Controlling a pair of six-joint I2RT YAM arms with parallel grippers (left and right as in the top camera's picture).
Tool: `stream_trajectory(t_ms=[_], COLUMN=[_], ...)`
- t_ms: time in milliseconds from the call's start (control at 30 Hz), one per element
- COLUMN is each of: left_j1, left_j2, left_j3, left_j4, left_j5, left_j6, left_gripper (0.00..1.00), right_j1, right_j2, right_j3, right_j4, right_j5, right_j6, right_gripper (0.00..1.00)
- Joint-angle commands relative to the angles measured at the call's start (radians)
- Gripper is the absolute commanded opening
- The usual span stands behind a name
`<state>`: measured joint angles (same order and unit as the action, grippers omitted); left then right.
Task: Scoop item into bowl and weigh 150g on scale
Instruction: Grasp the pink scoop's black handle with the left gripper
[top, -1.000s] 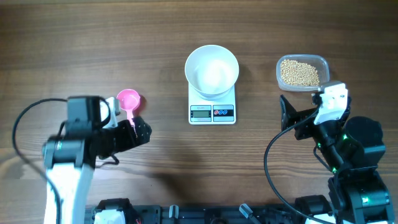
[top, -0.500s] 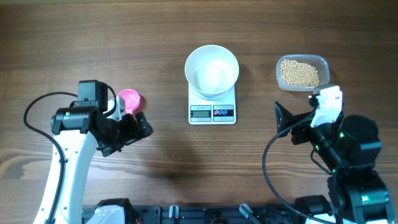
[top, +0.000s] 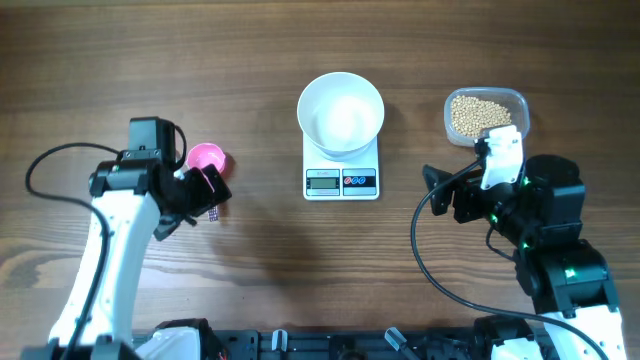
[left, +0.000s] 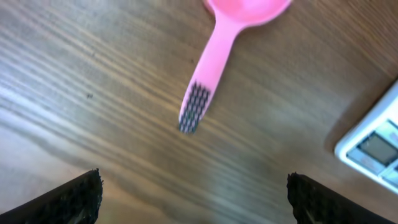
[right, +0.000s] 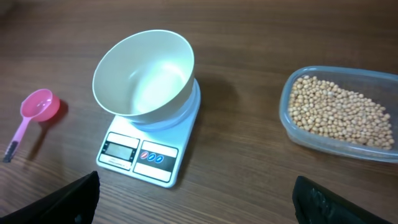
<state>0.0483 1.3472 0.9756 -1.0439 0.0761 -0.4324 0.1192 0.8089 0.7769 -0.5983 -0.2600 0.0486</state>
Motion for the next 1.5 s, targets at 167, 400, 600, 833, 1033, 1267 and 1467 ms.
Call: stream_trajectory(t_ms=[167,400,600,833,1033,1267,1467], left_j1=[0.004,0.005,0.028,0.12,0.145,0.146,0.152], left_j2=[0.187,0.265,0.278,0.286,0.346,0.369,0.371], left_j3=[0.018,0.018,0.018,0.018,0.017,0.017,0.017], left_j4=[0.072,0.102,0.137,0.151,0.163,0.186,0.215], left_j5=[0.091,0.08,0.106,0.251,0.296,0.339,0.339], left_j6=[0.05,0.152,0.179,0.302,0.325,0.325,0.366], left_gripper=[0.9,0.85,0.74,0.72,0.63,0.61,0.59], right_j1=[0.005,0.005,0.005,0.005,0.005,0.005,0.005], right_j2=[0.004,0.004,0.004,0.004,0.004,0.004,0.004], right_j3=[0.015,0.015,0.015,0.015,0.015,0.015,0.015], right_j4=[0.006,0.013,0.013,0.014,0.023,0.024,0.021], right_j5=[-0.03,-0.03,-0.03,-0.03,-0.03,-0.031,-0.031], right_j6=[0.011,0.004,0.004,0.004,0.004,0.005,0.005], right_gripper=[1.0,1.0,1.0,1.0,1.0,1.0,1.0])
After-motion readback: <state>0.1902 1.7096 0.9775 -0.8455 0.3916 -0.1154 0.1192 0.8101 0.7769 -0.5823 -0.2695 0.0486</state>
